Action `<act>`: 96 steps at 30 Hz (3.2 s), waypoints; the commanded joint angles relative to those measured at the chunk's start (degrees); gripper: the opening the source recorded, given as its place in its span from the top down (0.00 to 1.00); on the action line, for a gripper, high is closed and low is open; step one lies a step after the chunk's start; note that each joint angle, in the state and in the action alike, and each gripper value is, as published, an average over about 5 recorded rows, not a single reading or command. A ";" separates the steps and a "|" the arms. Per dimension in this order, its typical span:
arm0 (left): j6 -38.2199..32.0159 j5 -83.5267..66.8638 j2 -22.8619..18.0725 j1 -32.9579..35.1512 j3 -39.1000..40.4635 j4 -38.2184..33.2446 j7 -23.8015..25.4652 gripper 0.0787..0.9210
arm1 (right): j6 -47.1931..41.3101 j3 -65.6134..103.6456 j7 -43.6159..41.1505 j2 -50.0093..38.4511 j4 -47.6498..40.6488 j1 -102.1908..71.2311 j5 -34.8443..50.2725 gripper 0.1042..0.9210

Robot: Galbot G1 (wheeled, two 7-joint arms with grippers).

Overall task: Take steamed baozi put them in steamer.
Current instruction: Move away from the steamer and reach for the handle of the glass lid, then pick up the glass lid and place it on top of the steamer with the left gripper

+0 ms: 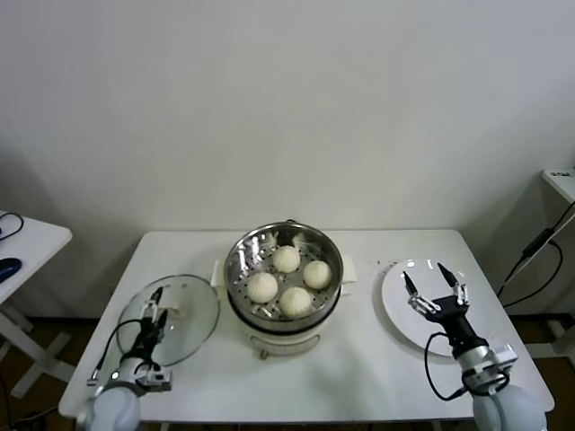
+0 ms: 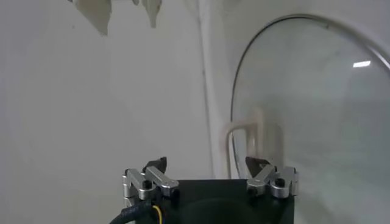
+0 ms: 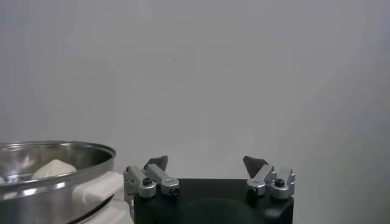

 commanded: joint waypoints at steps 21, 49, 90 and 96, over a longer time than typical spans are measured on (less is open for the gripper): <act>0.68 -1.45 0.02 -5.81 1.52 5.29 -0.88 0.12 | 1.06 -0.19 -1.27 2.19 -1.37 0.07 -3.39 0.12; 2.38 -3.04 -0.94 -4.22 0.06 4.84 -3.70 0.90 | 1.65 0.36 -1.65 2.63 -2.48 0.80 -4.05 0.12; 38.98 0.01 3.19 5.56 15.48 -39.79 10.09 0.91 | 6.58 -9.04 -0.12 -9.44 -13.48 3.34 -0.28 0.12; 39.87 4.00 1.35 0.00 23.01 -37.17 13.46 0.91 | 6.54 -8.35 -0.11 -7.81 -13.69 3.23 -2.07 0.12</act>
